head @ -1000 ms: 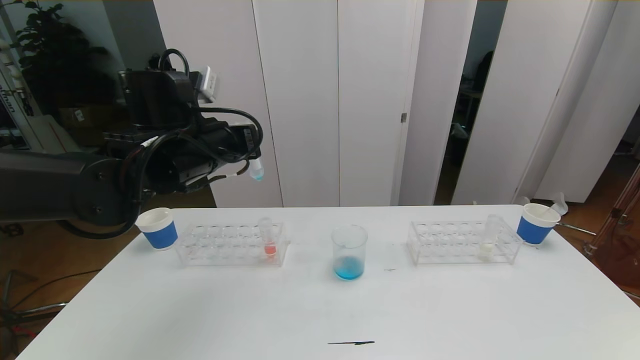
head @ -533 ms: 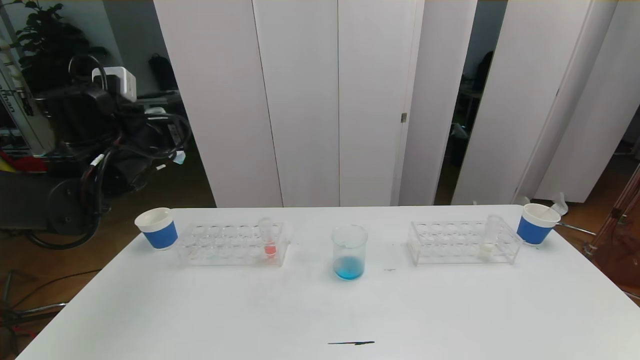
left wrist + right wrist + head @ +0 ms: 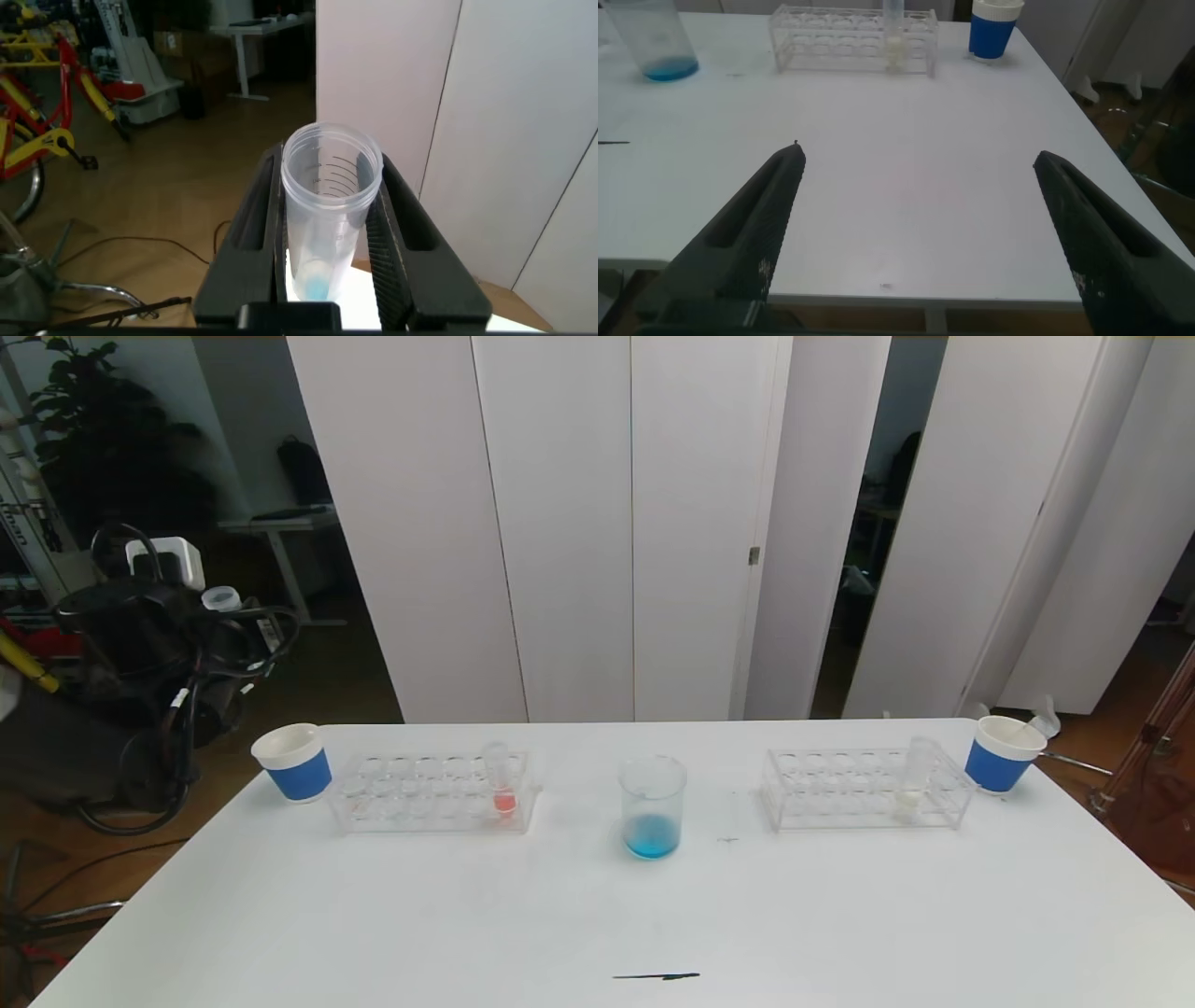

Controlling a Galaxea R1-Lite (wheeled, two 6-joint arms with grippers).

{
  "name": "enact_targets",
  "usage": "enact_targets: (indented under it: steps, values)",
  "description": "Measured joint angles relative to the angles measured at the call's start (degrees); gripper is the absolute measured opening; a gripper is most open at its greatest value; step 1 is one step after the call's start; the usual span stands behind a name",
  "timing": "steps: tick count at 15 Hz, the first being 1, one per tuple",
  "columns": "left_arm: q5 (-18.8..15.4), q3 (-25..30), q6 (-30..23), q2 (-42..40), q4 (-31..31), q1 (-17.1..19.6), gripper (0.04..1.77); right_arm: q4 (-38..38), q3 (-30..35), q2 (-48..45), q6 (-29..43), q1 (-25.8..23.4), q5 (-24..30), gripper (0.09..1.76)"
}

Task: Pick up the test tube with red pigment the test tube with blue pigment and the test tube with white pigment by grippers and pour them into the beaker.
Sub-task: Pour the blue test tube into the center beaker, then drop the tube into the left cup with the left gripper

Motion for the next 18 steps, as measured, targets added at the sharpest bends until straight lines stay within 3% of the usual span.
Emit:
enact_targets:
  steps: [9,16,17,18]
  values:
    - [-0.91,0.46,-0.23,12.12,-4.07,3.01,0.58,0.0,0.0,0.0,0.0,0.0,0.0,1.75]
    - [-1.11,0.55,-0.8,15.65,-3.41,3.36,0.58,0.0,0.0,0.0,0.0,0.0,-0.02,1.75]
    - [-1.11,0.55,-0.65,15.79,-3.41,3.3,0.64,0.0,0.0,0.0,0.0,0.0,-0.02,1.75]
    - [-1.13,0.55,-0.39,15.92,-3.41,3.25,0.87,-0.02,0.0,0.0,0.0,0.0,0.0,1.75]
